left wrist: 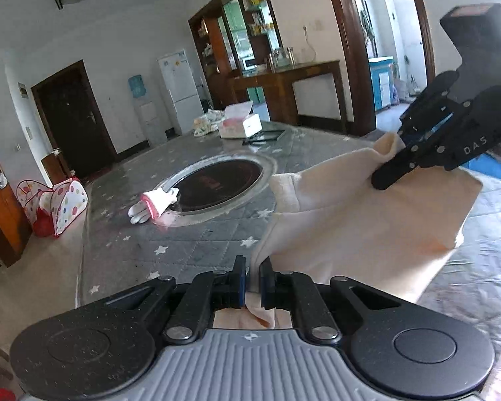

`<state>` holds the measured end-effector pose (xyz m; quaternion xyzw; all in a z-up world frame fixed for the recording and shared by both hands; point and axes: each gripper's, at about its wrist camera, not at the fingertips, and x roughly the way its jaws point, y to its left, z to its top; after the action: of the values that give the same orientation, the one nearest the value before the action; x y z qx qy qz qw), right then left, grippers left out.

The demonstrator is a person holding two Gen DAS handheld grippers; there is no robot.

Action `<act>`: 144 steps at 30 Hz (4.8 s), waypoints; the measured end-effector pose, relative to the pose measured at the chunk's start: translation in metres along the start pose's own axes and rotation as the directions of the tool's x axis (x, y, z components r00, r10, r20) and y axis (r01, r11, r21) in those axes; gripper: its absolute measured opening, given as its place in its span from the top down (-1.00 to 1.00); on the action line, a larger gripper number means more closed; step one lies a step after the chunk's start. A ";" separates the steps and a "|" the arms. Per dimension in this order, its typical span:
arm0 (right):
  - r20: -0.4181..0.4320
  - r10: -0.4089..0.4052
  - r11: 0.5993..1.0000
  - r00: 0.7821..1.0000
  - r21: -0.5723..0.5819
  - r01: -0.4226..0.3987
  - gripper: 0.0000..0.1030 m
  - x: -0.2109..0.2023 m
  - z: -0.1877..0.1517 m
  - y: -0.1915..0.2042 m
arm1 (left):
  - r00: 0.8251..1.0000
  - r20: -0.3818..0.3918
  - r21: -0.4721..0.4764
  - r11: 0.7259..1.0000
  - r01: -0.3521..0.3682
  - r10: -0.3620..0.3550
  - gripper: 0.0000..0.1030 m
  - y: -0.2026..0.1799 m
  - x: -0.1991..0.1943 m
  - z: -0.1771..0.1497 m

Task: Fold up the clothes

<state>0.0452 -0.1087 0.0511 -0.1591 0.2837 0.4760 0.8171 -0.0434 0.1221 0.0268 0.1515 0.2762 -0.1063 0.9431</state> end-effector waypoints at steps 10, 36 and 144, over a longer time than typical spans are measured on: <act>-0.105 -0.066 0.992 0.992 0.098 0.076 0.75 0.087 -0.007 -0.054 | 0.990 -0.132 -0.033 0.998 -0.043 0.039 0.74 0.025 0.098 0.001; -0.059 -0.175 0.958 0.983 0.221 0.184 0.57 0.046 -0.040 -0.058 | 0.985 -0.159 -0.093 0.992 -0.086 0.071 0.06 0.006 0.060 -0.004; -0.083 -0.081 0.963 0.993 0.250 0.099 0.63 0.064 -0.024 -0.038 | 0.984 -0.176 -0.441 0.892 -0.102 0.025 0.41 0.040 0.085 -0.023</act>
<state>0.0949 -0.0966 -0.0076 -0.0830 0.3638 0.3921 0.8408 0.0271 0.1568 -0.0297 -0.0526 0.3655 0.0042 0.9293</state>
